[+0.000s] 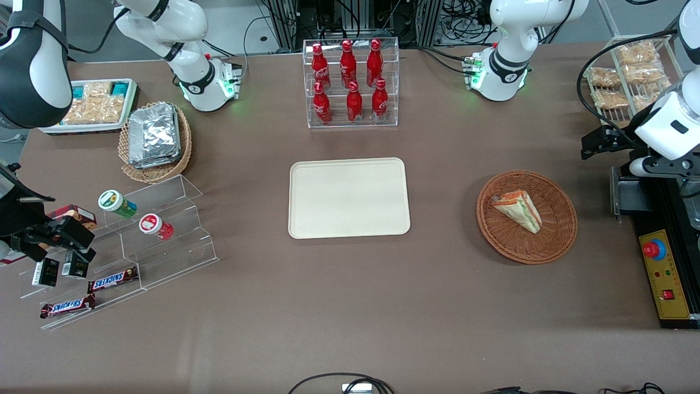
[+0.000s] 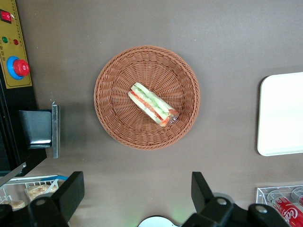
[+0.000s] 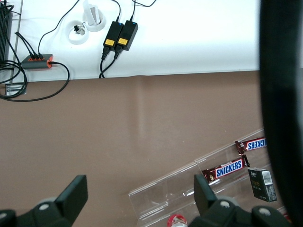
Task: Place sandwich from basket to tray
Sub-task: 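Move the left gripper over the sandwich in the wicker basket, then lower the open left gripper around the sandwich and close it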
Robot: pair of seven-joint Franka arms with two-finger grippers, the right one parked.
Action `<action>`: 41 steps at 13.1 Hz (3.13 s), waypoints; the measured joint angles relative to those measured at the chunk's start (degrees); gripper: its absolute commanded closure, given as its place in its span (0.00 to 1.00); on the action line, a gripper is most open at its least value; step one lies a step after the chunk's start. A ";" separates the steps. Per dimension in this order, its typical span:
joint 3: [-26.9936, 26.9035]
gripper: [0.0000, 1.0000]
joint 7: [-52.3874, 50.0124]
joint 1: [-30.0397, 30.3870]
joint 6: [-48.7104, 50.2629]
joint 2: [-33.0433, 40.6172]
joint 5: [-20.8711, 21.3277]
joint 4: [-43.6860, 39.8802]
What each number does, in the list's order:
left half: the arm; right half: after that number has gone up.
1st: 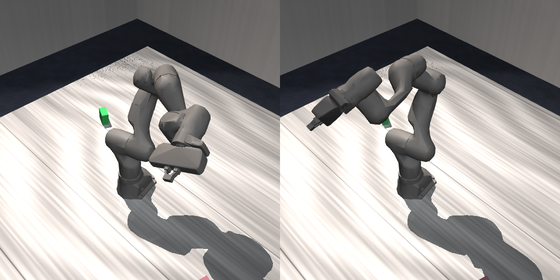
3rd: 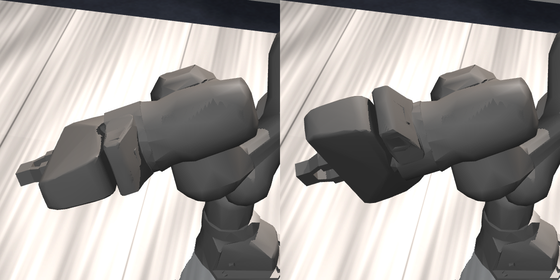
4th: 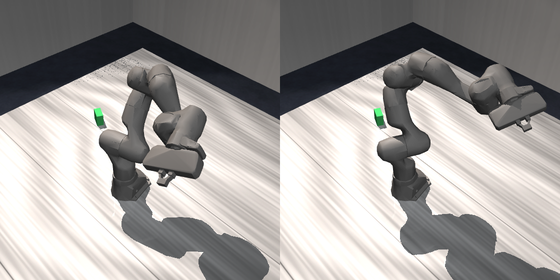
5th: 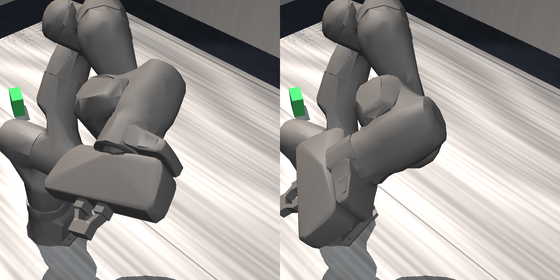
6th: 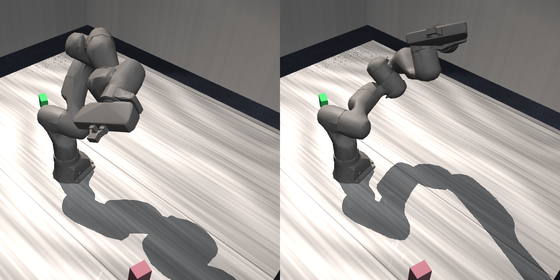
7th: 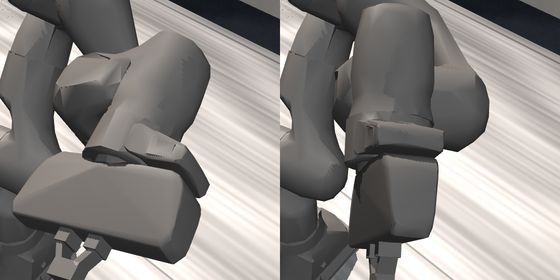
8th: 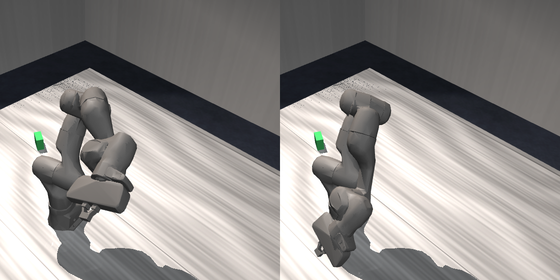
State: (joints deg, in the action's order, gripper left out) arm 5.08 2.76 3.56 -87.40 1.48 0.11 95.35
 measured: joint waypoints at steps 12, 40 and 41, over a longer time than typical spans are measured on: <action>-1.04 0.00 -0.13 0.70 -2.32 -1.33 0.05 4.37; 0.10 0.00 -49.25 -4.33 -43.13 -8.56 0.27 34.81; 0.06 0.00 -49.42 -4.32 -43.84 -8.64 0.27 35.46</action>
State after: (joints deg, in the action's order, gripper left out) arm 5.14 -46.66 -0.76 -131.24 -7.17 0.39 130.81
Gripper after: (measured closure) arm 0.000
